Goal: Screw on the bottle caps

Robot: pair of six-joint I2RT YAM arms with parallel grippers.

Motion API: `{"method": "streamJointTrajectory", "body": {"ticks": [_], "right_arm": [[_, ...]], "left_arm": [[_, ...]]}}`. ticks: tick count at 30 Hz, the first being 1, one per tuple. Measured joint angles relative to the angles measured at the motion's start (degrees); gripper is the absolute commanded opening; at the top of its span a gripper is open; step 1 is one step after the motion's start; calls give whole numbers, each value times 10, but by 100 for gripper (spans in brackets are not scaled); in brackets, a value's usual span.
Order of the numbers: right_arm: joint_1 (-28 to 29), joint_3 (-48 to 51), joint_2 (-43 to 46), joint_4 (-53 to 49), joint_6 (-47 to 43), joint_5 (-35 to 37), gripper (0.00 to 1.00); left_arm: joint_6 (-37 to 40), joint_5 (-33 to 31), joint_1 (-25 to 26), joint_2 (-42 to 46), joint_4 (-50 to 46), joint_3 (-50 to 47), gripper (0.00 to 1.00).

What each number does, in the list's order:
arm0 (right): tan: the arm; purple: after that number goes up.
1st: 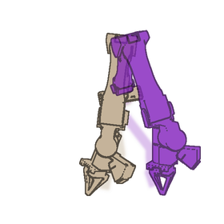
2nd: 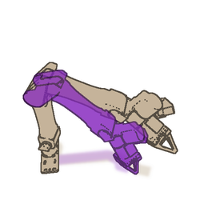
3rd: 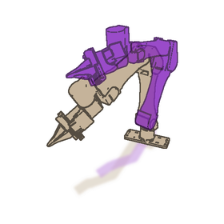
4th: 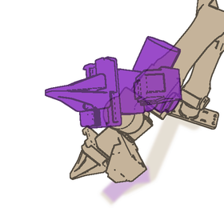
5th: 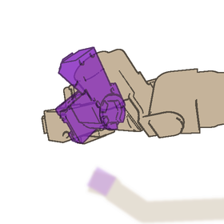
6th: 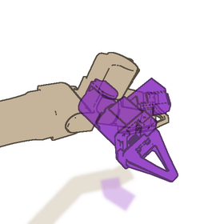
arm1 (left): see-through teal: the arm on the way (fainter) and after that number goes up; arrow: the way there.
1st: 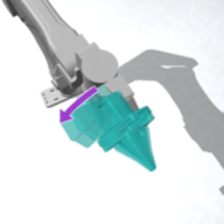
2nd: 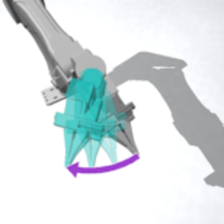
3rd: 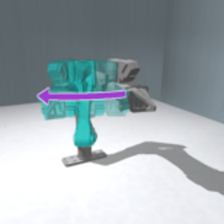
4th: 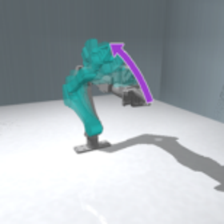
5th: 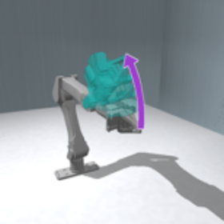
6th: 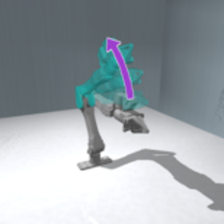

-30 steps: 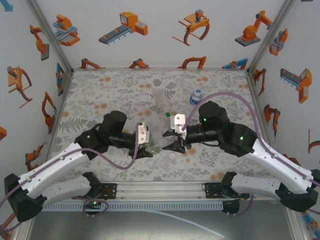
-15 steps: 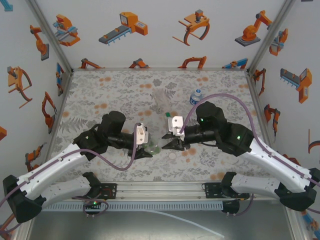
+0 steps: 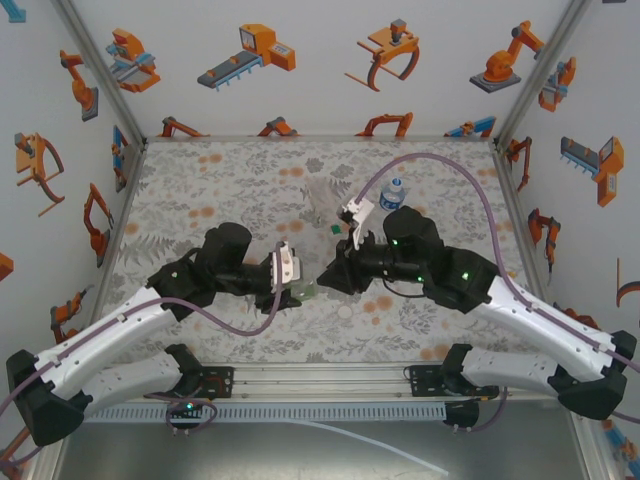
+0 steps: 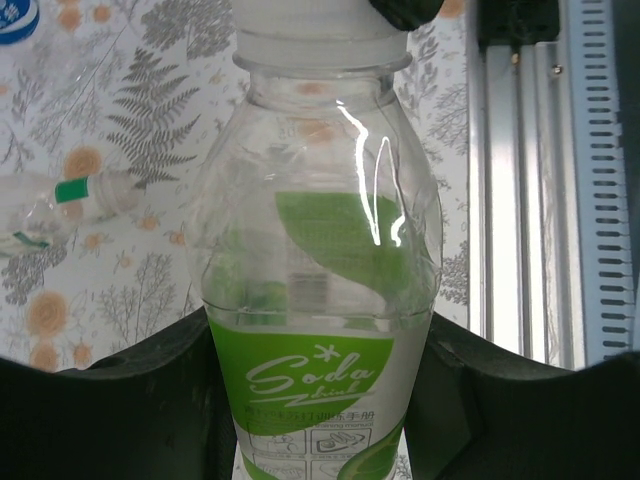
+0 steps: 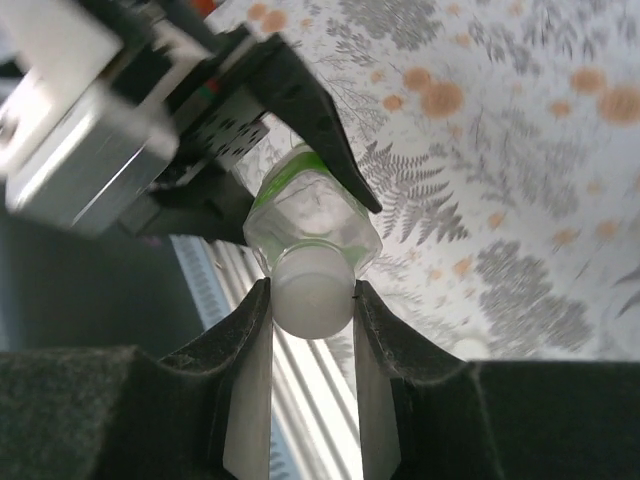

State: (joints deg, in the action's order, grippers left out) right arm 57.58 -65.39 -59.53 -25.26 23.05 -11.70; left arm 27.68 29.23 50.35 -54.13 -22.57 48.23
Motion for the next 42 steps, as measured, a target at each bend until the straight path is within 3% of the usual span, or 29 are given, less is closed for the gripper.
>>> {"method": "streamJointTrajectory", "body": {"ticks": [5, 7, 10, 12, 14, 21, 28, 35, 42], "right_arm": [[0, -42, -44, -66, 208, 76, 0], [0, -53, -55, -82, 256, 91, 0], [-1, -59, -63, -91, 297, 110, 0], [-2, -61, -65, -94, 311, 118, 0], [-5, -64, -68, -96, 319, 129, 0], [-42, -82, -97, -130, 290, 167, 0], [-116, -134, -145, -167, 178, 207, 0], [-207, -231, -256, -188, 44, 225, 0], [-248, -322, -376, -192, -53, 238, 0]], "left_arm": [[-9, -37, -1, -7, 3, -3, 6], [-12, -46, -1, -7, 5, -4, 14], [-15, -59, -1, -8, 12, -7, 45], [-16, -66, -1, -8, 16, -9, 79], [-17, -71, 0, -7, 29, -9, 99], [-20, -100, 3, 8, 50, -10, 97], [-33, -157, 3, 42, 51, -25, 97], [-45, -220, 2, 84, 50, -39, 97], [-81, -234, -21, 117, 45, -56, 97]]}}
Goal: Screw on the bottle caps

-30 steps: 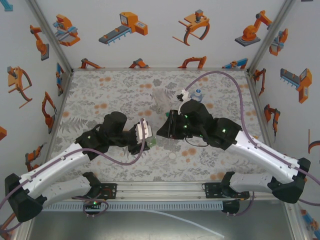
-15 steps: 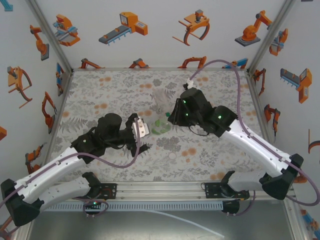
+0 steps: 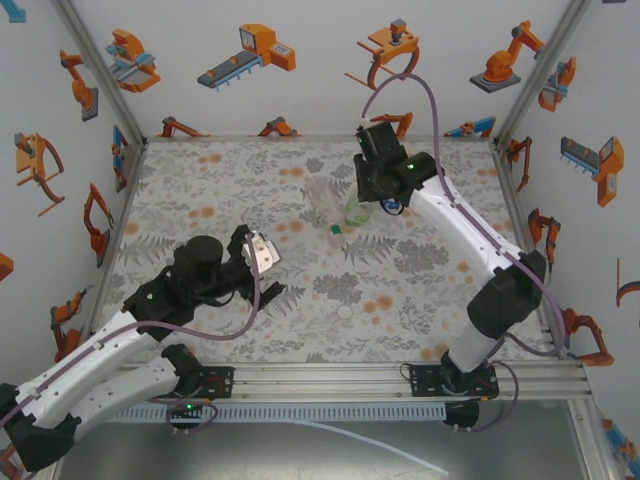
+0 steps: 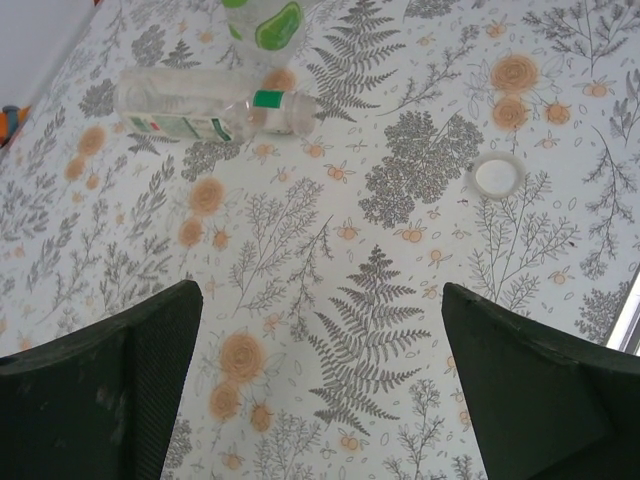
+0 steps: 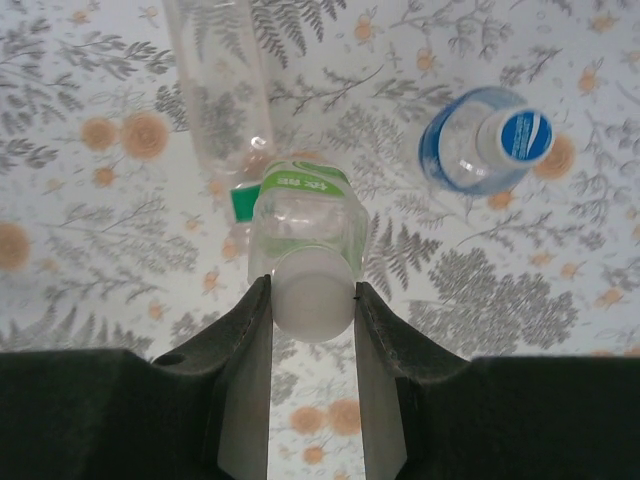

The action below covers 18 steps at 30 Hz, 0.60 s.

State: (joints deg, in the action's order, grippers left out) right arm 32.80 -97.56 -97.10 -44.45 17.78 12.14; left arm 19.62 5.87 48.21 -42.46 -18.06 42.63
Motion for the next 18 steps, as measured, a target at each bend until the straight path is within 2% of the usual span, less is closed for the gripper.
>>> {"method": "streamJointTrajectory", "body": {"ticks": [4, 8, 12, 15, 18], "right_arm": [[-17, -49, -67, 1, -36, 0, 0], [-28, -83, -115, 1, -58, 0, 0], [-35, -98, -144, 1, -67, 0, 1], [-40, -98, -154, 1, -71, 0, 11], [-43, -99, -155, 4, -72, -3, 30]], "left_arm": [[-61, -57, -19, -2, -9, 1, 97], [-96, -81, -49, -13, -25, 6, 97], [-106, -89, -55, -13, -33, 6, 97], [-110, -89, -56, -12, -33, 6, 97], [-110, -89, -57, -12, -34, 6, 97]]}}
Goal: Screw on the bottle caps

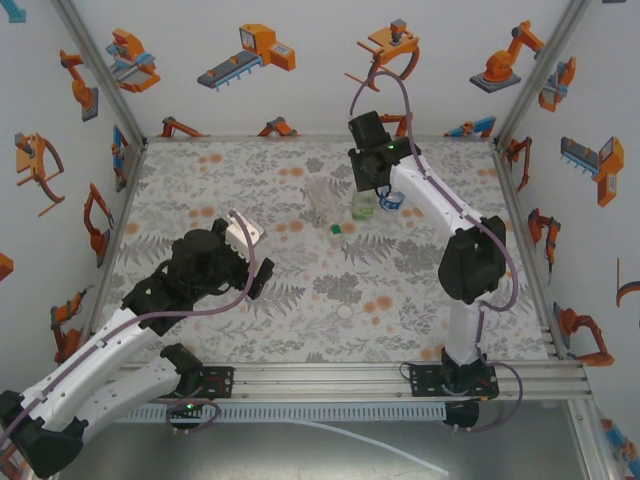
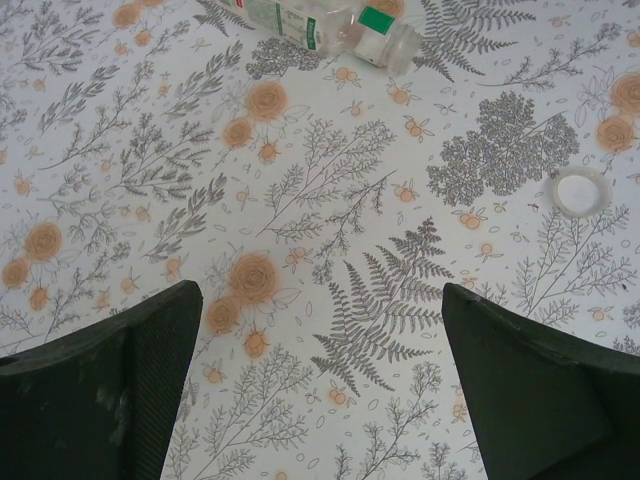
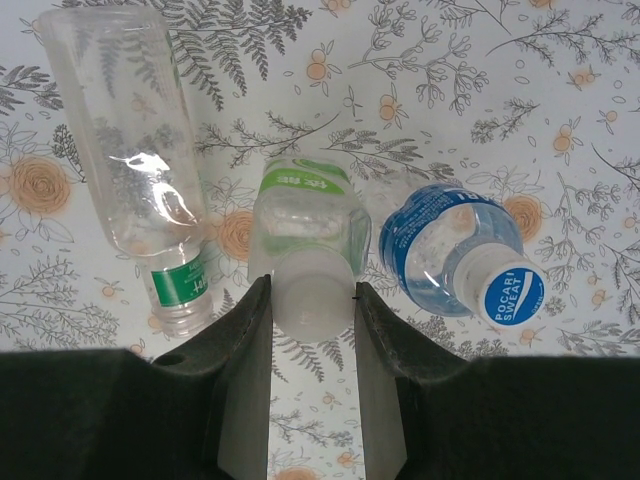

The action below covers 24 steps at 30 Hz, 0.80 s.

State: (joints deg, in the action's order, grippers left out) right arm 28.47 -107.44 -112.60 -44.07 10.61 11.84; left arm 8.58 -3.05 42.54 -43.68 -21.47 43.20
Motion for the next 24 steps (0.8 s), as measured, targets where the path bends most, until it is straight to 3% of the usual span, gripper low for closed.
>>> {"method": "streamJointTrajectory", "body": {"ticks": [9, 24], "right_arm": [[-2, -15, 0, -16, -1, -4, 46], [27, -106, -2, -52, 2, -14, 47]], "left_arm": [[-2, 0, -2, -2, 0, 0, 97], [-5, 0, -3, -2, 0, 0, 97]]}}
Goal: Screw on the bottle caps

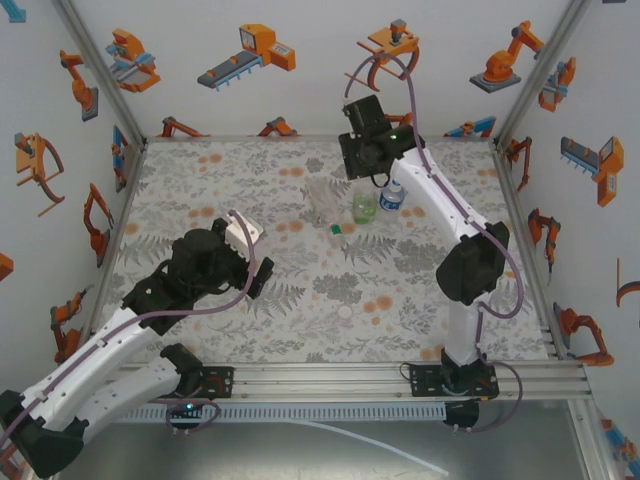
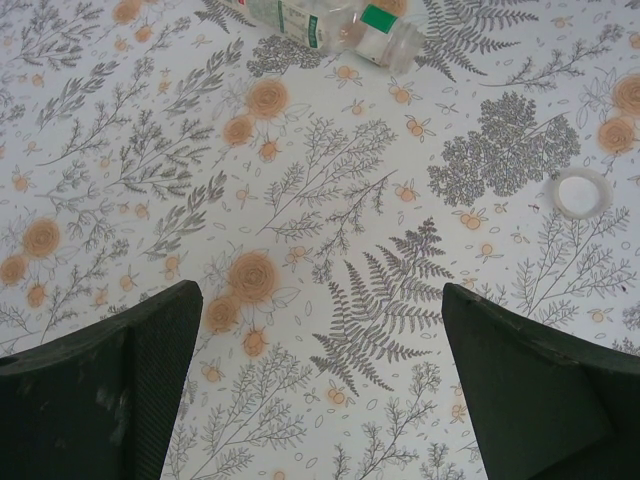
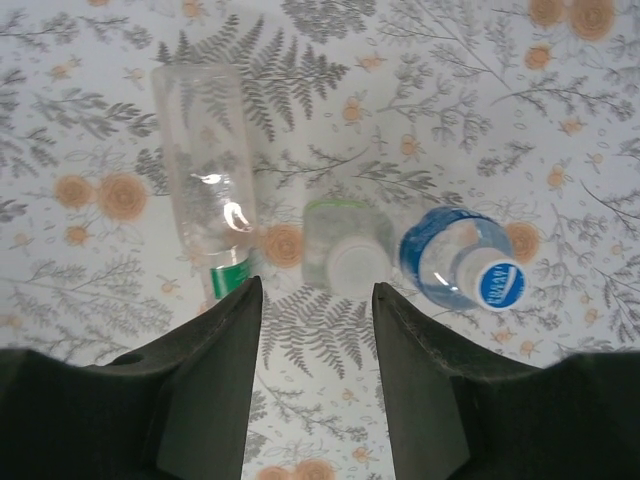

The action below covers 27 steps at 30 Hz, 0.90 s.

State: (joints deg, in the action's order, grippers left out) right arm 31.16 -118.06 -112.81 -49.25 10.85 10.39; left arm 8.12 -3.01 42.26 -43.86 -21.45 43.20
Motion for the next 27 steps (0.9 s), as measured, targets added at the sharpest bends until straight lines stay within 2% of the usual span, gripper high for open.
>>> {"method": "streamJointTrajectory", "body": {"ticks": [9, 16, 27], "right_arm": [[45, -16, -67, 22, 24, -20, 56], [47, -16, -138, 48, 33, -29, 60], [47, -40, -201, 68, 37, -43, 61]], "left_arm": [[-5, 0, -1, 3, 0, 0, 97], [-8, 0, -3, 9, 0, 0, 97], [-10, 0, -4, 8, 0, -2, 97]]}}
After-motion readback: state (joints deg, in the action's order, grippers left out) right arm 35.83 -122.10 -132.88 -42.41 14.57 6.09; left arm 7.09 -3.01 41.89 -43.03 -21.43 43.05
